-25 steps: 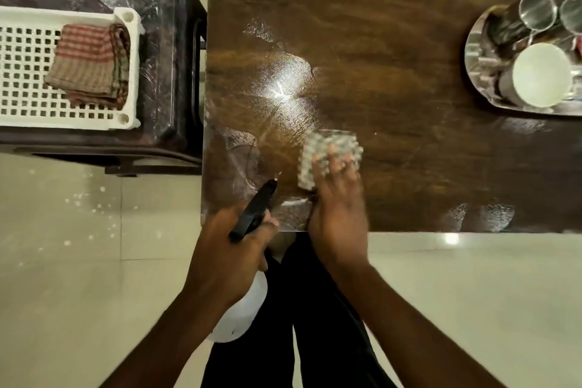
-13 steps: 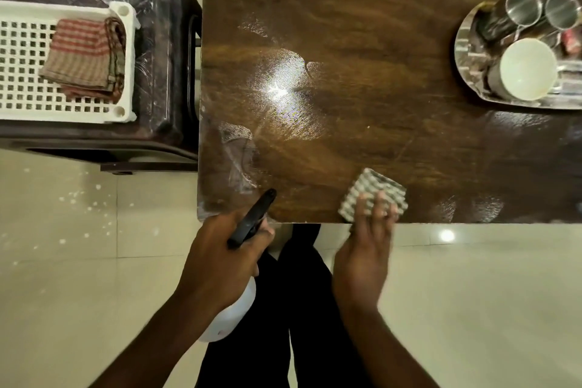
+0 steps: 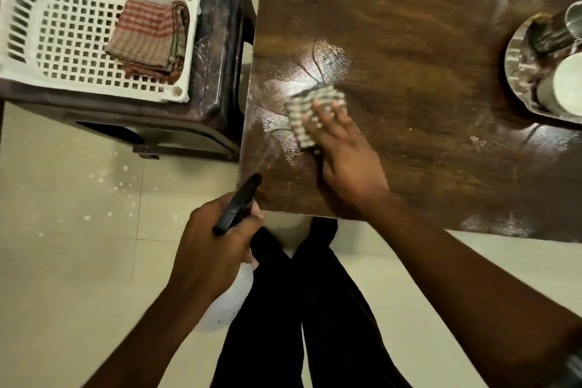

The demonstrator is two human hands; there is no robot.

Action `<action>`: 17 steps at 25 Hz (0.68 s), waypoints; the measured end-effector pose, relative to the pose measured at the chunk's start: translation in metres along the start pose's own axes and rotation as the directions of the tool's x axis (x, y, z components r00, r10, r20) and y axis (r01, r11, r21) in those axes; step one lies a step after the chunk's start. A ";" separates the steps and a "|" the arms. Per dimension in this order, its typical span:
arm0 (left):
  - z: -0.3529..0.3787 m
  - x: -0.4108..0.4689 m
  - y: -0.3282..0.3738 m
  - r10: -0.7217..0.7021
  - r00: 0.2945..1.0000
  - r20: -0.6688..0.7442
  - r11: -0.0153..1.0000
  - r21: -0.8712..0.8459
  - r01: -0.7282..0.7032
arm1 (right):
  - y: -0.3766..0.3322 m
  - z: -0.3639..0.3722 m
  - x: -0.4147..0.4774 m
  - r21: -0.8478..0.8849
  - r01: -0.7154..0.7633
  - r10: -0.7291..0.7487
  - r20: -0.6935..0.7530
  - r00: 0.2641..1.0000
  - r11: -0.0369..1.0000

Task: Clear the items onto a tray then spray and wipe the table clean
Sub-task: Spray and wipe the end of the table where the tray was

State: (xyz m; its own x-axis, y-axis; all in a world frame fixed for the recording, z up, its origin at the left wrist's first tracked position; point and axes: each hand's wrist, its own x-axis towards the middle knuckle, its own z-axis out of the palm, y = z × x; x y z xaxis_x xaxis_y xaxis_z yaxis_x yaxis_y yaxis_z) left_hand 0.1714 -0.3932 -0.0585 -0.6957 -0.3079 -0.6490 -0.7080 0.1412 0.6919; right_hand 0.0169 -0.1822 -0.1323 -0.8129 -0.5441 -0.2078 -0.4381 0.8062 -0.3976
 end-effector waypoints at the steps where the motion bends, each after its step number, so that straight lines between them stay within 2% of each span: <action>1: -0.003 0.000 -0.002 0.005 1.000 -0.005 1.000 -0.011 -0.005 | -0.008 -0.003 0.013 0.059 -0.159 0.163 -0.059 0.985 0.985; 2: -0.005 -0.002 -0.003 0.007 1.000 -0.011 1.000 -0.019 -0.007 | -0.021 -0.003 0.024 0.117 -0.258 0.270 -0.107 0.957 0.959; 3: -0.006 -0.003 -0.004 0.010 1.000 -0.017 1.000 -0.023 -0.010 | -0.036 0.001 0.033 0.147 -0.297 0.316 -0.132 0.939 0.943; 4: -0.007 -0.005 -0.005 0.013 1.000 -0.022 1.000 -0.025 -0.013 | -0.049 0.006 0.037 0.142 -0.279 0.297 -0.129 0.946 0.950; 5: -0.007 -0.007 -0.006 0.015 1.000 -0.025 0.999 -0.031 -0.016 | -0.060 0.013 0.036 0.109 -0.195 0.205 -0.089 0.975 0.975; 6: -0.007 -0.009 -0.007 0.018 0.999 -0.031 0.999 -0.034 -0.019 | -0.071 0.021 0.030 0.065 -0.052 0.054 -0.020 0.998 0.996; 7: -0.007 -0.010 -0.007 0.029 0.999 -0.039 0.999 -0.033 -0.031 | -0.078 0.030 0.019 0.030 0.114 -0.116 0.069 0.991 0.993; 9: -0.008 -0.013 -0.009 0.061 0.997 -0.053 0.998 -0.031 -0.062 | -0.079 0.042 -0.011 0.022 0.393 -0.388 0.218 0.896 0.919; 11: -0.009 -0.016 -0.010 0.076 0.995 -0.061 0.995 -0.062 -0.079 | -0.062 0.044 -0.044 0.041 0.508 -0.499 0.265 0.825 0.860; 14: -0.015 -0.021 -0.007 0.068 0.995 -0.066 0.988 -0.134 -0.076 | -0.023 0.036 -0.090 0.031 0.475 -0.465 0.272 0.843 0.880; 17: -0.021 -0.027 -0.001 0.043 0.996 -0.079 0.989 -0.135 -0.054 | 0.016 0.010 -0.127 -0.009 0.229 -0.222 0.214 0.951 0.973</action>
State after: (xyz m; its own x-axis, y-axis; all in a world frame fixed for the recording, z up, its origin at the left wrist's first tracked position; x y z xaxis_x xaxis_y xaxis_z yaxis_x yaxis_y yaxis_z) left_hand 0.1935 -0.4044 -0.0347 -0.7139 -0.3745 -0.5916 -0.6468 0.0291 0.7621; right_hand 0.1167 -0.1023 -0.1211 -0.5941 -0.7460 -0.3008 -0.6158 0.6624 -0.4266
